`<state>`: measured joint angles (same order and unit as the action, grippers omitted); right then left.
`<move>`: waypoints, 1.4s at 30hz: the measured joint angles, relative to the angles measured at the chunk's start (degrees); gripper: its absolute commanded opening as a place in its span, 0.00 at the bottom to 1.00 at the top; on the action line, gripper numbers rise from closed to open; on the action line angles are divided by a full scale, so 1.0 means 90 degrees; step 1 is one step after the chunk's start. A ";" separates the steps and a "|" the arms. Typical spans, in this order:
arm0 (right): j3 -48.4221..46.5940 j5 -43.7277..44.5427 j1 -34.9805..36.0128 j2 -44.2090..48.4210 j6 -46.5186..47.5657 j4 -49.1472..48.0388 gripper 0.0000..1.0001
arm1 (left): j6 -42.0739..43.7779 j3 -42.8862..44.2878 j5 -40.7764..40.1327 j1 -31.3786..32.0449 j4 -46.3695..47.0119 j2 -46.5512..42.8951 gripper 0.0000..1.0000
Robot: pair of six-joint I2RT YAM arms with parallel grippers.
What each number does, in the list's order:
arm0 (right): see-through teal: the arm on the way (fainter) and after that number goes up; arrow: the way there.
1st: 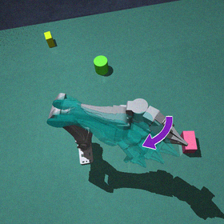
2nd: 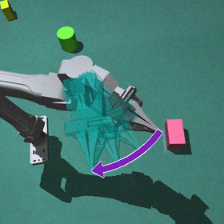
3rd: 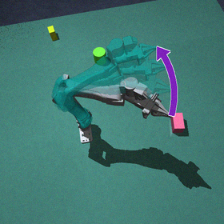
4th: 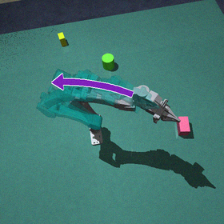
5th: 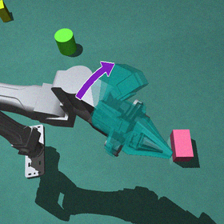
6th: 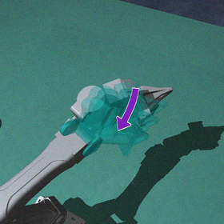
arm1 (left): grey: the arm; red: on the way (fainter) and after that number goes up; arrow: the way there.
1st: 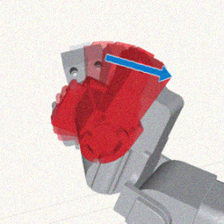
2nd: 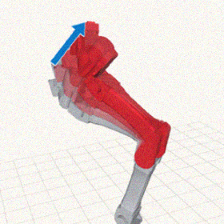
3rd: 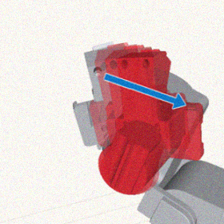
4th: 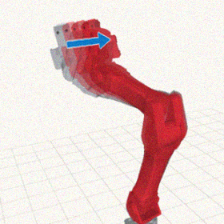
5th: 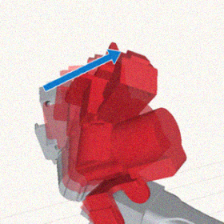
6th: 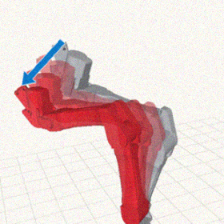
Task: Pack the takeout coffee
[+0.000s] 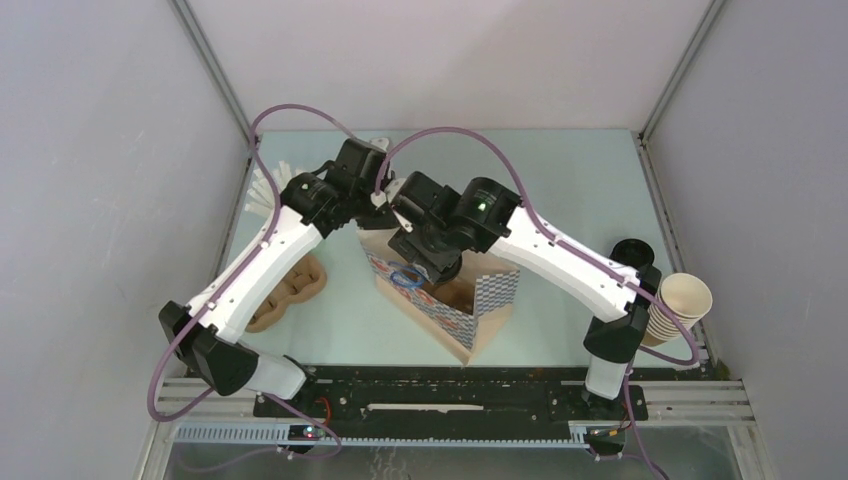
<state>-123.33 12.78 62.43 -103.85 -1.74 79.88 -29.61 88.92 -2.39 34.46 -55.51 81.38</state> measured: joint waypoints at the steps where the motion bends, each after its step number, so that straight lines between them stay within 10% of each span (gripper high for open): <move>1: 0.0260 0.0051 0.0005 0.0022 -0.0005 -0.0155 0.18 | 0.0010 -0.0002 0.0000 -0.0022 -0.0027 -0.0022 0.00; 22: 0.2905 0.0219 0.0032 0.1617 -0.0294 -0.0874 0.17 | 0.0355 -0.0364 0.0138 -0.0296 0.0151 -0.0614 0.00; 42: 0.2455 0.0707 0.0151 0.1236 0.0000 -0.1581 0.17 | 0.0503 -0.1515 0.0401 -0.0308 0.1734 -0.2268 0.00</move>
<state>-101.23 19.14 63.79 -92.73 -1.74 65.65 -25.08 75.29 1.21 31.68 -39.90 60.97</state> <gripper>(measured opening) 0.748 0.004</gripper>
